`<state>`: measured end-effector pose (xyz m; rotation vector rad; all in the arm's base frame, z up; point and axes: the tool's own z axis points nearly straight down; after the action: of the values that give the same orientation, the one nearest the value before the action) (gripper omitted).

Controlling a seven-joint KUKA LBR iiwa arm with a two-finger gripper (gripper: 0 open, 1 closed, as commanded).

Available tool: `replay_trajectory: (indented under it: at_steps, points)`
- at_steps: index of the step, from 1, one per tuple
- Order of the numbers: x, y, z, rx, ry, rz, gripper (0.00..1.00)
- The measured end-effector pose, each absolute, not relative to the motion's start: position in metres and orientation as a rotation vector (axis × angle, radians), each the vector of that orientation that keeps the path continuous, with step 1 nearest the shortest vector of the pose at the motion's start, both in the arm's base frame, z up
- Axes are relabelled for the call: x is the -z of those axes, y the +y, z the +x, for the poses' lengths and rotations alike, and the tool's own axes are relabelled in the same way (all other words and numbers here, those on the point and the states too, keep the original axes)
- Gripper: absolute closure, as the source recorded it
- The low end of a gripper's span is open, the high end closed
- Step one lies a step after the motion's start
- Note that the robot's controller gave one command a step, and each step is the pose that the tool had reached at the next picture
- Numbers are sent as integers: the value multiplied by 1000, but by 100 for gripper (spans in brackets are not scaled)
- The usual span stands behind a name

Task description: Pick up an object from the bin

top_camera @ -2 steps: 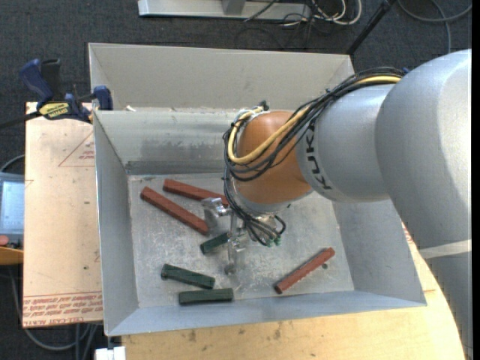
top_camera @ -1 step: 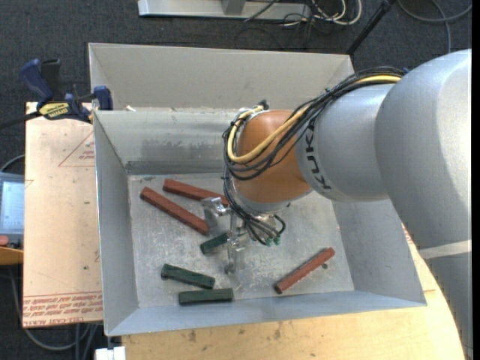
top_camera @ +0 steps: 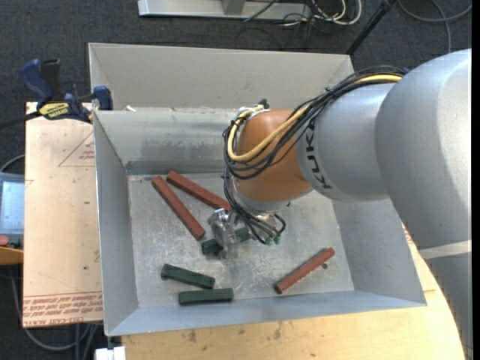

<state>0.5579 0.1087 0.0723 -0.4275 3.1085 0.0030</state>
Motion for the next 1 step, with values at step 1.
replay_trajectory:
  at_steps: [1]
  points:
    - [-145, 110, 560, -2, 3103, -425, 100]
